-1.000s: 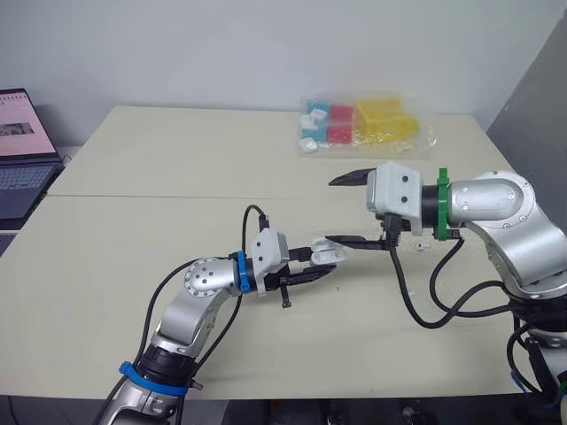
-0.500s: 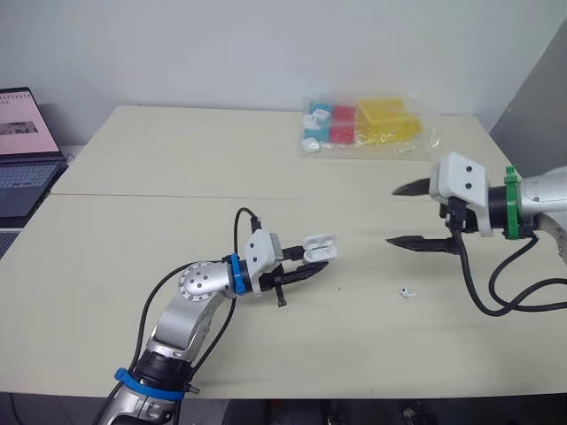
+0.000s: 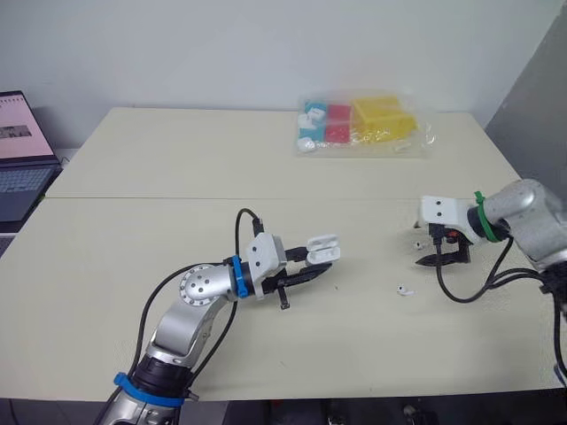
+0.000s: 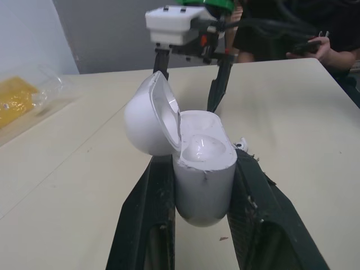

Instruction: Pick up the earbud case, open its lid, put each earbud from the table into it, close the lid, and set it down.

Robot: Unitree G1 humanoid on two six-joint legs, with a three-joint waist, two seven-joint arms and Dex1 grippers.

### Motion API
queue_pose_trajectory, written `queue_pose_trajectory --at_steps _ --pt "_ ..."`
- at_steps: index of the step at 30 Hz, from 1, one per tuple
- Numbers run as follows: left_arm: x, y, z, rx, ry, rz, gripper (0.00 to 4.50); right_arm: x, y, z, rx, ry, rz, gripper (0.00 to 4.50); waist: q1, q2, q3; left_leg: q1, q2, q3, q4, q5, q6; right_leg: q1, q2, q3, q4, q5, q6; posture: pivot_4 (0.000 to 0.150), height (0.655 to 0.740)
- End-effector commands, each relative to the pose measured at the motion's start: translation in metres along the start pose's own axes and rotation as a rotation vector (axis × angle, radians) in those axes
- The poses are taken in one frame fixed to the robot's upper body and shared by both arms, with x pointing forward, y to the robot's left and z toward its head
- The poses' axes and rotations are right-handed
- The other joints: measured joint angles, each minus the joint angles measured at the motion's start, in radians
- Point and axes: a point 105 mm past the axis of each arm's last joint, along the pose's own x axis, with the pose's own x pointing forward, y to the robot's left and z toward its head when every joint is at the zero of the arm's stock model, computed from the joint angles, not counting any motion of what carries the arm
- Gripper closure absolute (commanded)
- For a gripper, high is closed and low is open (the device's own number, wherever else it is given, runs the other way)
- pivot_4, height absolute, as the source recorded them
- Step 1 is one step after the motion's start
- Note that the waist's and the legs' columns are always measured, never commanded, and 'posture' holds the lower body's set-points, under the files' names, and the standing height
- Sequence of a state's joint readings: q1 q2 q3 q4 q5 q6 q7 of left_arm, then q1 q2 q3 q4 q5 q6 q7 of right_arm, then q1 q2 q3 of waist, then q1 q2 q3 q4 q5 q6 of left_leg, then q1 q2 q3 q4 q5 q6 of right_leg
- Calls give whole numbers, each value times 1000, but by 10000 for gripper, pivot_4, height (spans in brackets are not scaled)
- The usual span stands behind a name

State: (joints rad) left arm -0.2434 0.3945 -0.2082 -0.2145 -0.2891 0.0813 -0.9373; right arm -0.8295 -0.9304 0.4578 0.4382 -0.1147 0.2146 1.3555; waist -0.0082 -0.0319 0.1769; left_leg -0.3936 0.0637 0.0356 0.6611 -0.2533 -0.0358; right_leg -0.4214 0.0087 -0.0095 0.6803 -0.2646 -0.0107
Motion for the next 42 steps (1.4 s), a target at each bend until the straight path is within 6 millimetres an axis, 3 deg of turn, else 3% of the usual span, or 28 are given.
queue_pose_trajectory --at_steps 1,7,14,17,27,37,42 --pt "2 -2 12 42 -33 1 36738 -8 -11 -4 -26 32 -12 0 2 1 0 -1 0 0 0 0 0 0 0 0 0 0 0 1500 7354" --pt "2 -4 13 45 -31 10 36738 1 -19 -15 -10 90 31 0 0 1 1 0 0 0 0 0 0 0 0 0 0 3 -4 1500 7354" --pt "0 -4 13 45 -26 18 36738 6 -23 -9 -3 58 42 0 1 1 1 0 0 0 0 0 0 0 0 1 0 3 -5 1500 7354" --pt "1 -5 13 45 -25 16 36738 8 -22 -10 -1 59 50 5797 0 1 1 1 0 0 0 0 0 1 0 0 1 3 -5 1500 7354" --pt "2 -5 13 45 -23 8 36738 11 -20 -7 14 48 73 39965 -1 1 0 3 0 1 1 0 0 2 0 1 1 4 -2 1500 7354" --pt "0 -6 12 50 -12 2 36738 -9 2 -1 -63 18 130 40454 5 3 1 1 0 0 0 1 1 0 0 1 0 4 -3 1500 7354" --pt "0 -9 11 46 -9 -1 36738 -24 49 -21 -96 83 200 40454 14 4 2 -1 0 -1 0 0 1 0 -1 -1 0 4 -3 1500 7354"
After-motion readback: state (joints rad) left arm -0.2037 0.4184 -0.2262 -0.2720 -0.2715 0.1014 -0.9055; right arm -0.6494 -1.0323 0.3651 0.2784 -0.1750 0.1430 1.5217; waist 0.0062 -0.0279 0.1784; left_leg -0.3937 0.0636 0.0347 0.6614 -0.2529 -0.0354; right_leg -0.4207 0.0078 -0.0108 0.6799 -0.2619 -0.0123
